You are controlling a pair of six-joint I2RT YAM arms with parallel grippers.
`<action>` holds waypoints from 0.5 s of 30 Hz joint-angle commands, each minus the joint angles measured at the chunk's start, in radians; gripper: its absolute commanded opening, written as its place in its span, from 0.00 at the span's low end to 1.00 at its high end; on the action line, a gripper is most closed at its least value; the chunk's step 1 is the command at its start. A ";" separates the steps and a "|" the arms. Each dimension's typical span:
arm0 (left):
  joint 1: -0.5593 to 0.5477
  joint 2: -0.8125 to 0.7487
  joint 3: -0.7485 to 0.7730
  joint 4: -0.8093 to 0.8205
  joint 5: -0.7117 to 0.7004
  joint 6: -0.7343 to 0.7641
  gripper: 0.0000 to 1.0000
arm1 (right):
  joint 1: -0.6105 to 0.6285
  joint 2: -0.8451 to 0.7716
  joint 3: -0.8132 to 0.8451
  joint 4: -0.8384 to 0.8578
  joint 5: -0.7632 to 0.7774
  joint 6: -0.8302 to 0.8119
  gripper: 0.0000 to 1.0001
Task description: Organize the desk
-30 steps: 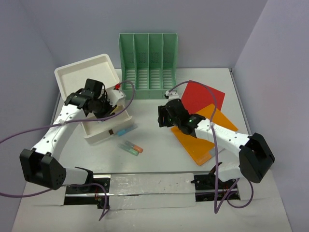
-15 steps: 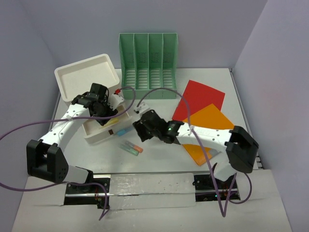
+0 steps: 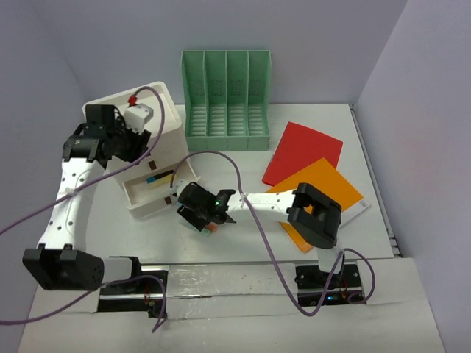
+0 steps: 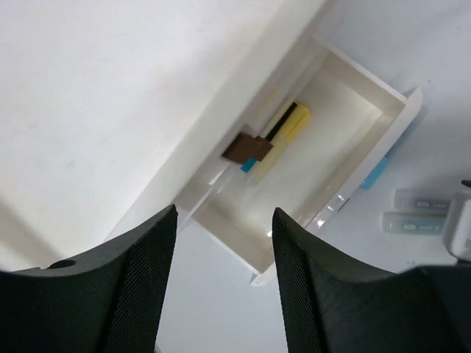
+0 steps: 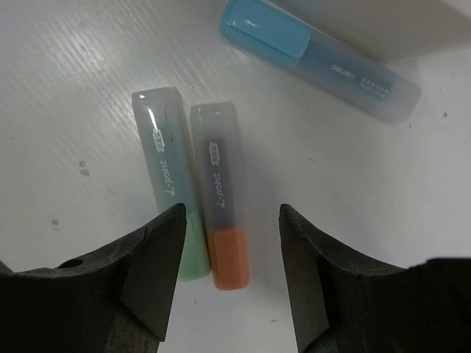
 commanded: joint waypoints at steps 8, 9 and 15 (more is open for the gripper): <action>0.072 -0.116 -0.030 0.048 0.117 -0.034 0.62 | -0.003 0.066 0.045 -0.053 0.009 0.002 0.59; 0.072 -0.117 -0.030 0.047 0.142 -0.036 0.62 | -0.004 0.070 0.036 -0.055 0.015 -0.002 0.59; 0.072 -0.101 -0.002 0.040 0.175 -0.055 0.62 | -0.006 0.130 0.046 -0.092 0.034 -0.010 0.59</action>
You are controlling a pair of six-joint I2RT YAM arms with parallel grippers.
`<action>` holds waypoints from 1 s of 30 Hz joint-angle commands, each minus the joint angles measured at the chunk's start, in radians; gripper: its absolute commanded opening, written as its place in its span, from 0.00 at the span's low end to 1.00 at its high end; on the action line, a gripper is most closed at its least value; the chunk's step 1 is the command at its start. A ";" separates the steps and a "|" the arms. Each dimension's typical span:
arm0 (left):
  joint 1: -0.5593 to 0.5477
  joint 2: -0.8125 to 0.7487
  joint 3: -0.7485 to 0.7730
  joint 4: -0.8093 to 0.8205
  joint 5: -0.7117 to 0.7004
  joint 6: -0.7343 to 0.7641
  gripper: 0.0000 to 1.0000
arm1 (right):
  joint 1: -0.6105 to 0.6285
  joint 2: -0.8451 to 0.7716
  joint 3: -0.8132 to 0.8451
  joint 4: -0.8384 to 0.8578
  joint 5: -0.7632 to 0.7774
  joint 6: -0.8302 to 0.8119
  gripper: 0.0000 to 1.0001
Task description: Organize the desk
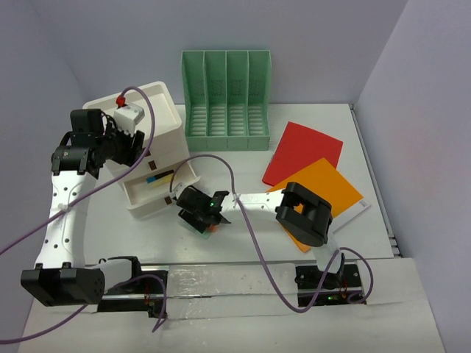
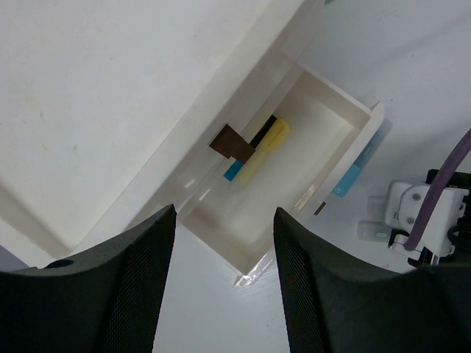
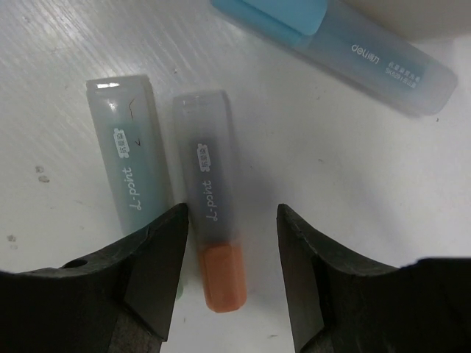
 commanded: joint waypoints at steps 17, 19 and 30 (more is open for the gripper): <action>0.032 -0.025 -0.009 0.020 0.060 -0.011 0.62 | -0.026 -0.091 0.005 -0.057 0.192 -0.060 0.05; 0.031 -0.027 -0.003 0.018 0.055 -0.015 0.62 | -0.014 -0.200 -0.030 0.044 0.230 -0.158 0.00; 0.032 -0.046 0.057 0.020 0.020 -0.049 0.63 | -0.004 -0.129 0.081 0.587 0.150 -0.719 0.05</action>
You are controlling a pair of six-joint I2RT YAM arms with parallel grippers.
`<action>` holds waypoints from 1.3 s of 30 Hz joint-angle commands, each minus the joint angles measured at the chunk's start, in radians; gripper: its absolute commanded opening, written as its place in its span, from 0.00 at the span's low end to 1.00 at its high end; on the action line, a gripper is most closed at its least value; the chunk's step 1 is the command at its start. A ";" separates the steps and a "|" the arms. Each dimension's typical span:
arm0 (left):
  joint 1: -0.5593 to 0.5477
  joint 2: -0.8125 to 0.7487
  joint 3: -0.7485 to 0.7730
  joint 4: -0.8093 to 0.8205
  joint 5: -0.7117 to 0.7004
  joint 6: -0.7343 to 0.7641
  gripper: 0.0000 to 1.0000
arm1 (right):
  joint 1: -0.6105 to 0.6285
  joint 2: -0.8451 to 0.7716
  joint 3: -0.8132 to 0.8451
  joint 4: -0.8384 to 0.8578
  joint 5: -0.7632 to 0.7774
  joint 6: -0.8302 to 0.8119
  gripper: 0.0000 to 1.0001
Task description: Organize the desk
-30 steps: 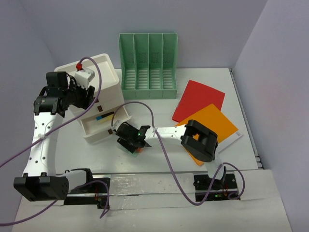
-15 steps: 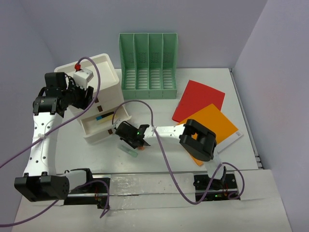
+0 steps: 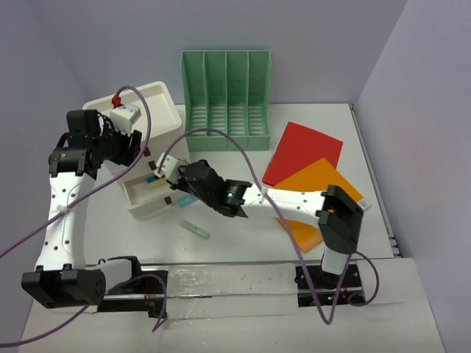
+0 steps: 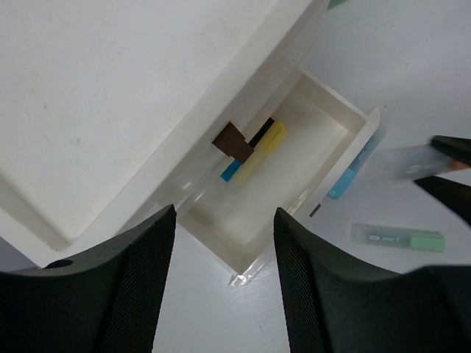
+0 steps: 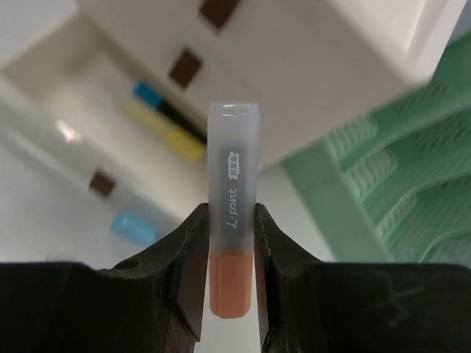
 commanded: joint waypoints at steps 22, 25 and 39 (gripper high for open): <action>0.006 -0.055 0.048 -0.045 0.151 0.024 0.63 | 0.015 0.101 0.189 0.152 -0.121 -0.039 0.68; 0.005 -0.052 0.021 -0.072 0.317 0.075 0.62 | 0.004 -0.031 0.068 0.102 -0.157 0.064 0.68; -0.694 -0.002 -0.336 -0.059 0.127 0.296 0.99 | -0.332 -0.573 -0.617 0.060 -0.289 0.512 0.68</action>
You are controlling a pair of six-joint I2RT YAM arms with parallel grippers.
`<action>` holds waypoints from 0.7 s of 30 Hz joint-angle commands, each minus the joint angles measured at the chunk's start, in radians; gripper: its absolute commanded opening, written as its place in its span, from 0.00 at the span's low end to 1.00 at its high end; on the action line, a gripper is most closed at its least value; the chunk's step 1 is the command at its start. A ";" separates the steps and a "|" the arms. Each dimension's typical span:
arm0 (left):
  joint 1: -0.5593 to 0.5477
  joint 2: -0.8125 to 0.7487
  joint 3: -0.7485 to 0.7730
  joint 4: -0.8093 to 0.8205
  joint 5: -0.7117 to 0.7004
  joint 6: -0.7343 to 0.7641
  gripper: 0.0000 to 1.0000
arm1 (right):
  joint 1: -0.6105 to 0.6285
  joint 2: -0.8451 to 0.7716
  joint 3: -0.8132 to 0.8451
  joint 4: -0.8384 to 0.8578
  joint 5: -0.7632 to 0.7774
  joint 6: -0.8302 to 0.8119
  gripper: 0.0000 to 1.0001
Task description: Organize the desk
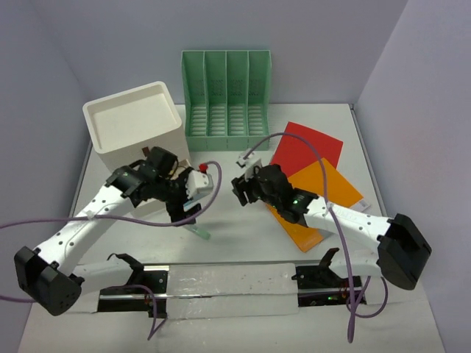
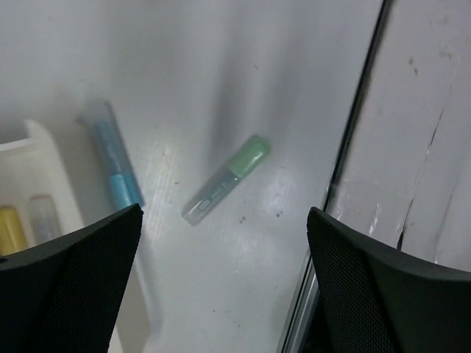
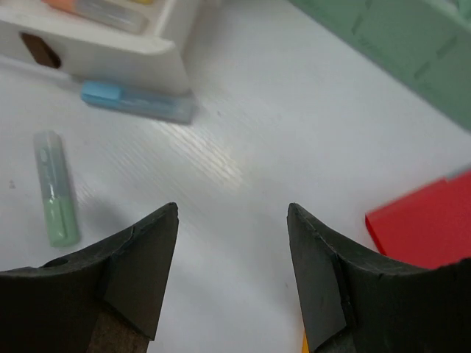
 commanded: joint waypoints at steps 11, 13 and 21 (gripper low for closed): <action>-0.267 0.240 -0.233 0.220 -0.374 0.297 0.99 | -0.127 -0.177 -0.168 0.008 -0.037 0.193 0.68; -0.266 0.262 -0.255 0.261 -0.414 0.330 0.99 | -0.126 -0.176 -0.164 -0.008 -0.044 0.197 0.68; -0.267 0.359 -0.302 0.364 -0.426 0.361 0.99 | -0.126 -0.189 -0.184 -0.004 -0.056 0.210 0.68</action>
